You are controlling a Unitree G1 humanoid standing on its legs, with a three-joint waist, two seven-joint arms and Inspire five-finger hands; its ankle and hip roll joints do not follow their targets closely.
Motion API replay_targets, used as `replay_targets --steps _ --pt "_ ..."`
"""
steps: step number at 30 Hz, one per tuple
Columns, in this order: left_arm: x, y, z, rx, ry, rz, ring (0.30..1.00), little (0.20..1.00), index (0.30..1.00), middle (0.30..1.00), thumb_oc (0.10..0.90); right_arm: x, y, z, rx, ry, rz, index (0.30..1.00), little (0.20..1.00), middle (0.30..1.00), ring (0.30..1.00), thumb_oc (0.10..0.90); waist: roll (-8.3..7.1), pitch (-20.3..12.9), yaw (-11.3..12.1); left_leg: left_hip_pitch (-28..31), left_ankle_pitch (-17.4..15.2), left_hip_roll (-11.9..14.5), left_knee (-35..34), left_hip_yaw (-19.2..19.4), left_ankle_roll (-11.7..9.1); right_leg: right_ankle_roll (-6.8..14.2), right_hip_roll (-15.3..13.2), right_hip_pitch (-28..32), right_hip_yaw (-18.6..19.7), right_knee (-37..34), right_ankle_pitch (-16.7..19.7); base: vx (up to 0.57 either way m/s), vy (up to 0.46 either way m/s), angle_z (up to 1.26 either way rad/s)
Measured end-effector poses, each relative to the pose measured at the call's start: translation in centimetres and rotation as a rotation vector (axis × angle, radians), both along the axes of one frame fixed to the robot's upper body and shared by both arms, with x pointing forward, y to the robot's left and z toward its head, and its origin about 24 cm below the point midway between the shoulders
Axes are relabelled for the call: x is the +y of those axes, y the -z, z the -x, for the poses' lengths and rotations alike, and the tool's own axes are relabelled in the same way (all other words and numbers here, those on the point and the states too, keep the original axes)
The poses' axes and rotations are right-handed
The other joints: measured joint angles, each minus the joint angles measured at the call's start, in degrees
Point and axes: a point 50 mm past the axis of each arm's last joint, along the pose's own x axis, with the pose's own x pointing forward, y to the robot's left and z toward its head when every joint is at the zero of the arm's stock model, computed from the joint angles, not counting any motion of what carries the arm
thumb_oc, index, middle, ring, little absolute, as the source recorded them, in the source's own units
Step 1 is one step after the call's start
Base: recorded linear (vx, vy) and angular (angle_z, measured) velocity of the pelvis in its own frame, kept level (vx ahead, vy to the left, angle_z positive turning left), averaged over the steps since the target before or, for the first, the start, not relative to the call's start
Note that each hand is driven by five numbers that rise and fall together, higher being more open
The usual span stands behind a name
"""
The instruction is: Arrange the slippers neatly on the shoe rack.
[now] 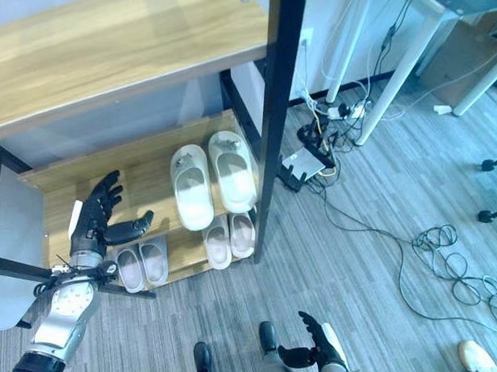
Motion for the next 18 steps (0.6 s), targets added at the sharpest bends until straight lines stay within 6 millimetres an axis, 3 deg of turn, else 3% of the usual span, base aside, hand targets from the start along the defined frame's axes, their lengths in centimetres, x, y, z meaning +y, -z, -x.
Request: replay_targets --steps 9,13,18 --pt "-5.2 2.5 1.1 0.095 0.206 0.069 0.9 0.9 0.9 0.9 0.8 0.0 0.1 0.1 0.006 -0.001 -0.001 0.9 0.9 0.9 0.9 0.8 -0.01 -0.4 -0.66 0.21 -0.01 0.05 0.0 -0.04 0.03 0.11 0.04 0.17 0.06 0.01 -0.08 0.0 0.0 0.0" --pt "-7.5 2.9 0.7 0.109 0.248 0.104 0.9 0.9 0.9 0.9 0.8 0.6 0.2 0.3 0.015 -0.018 -0.01 0.9 0.9 0.9 0.9 0.8 -0.61 -1.73 -0.79 0.21 -0.01 0.11 0.01 -0.04 0.04 0.01 0.08 0.17 -0.01 0.0 -0.02 0.0 0.0 0.0" --pt "-7.8 3.1 -0.1 0.123 0.23 0.051 0.9 0.9 0.9 0.9 0.8 0.8 0.4 0.6 0.024 -0.024 -0.015 0.9 0.9 0.9 0.9 0.8 -0.6 -2.52 -0.97 0.29 -0.01 0.06 0.0 -0.02 0.05 0.25 0.04 0.16 0.19 0.0 -0.19 0.0 0.0 0.0"
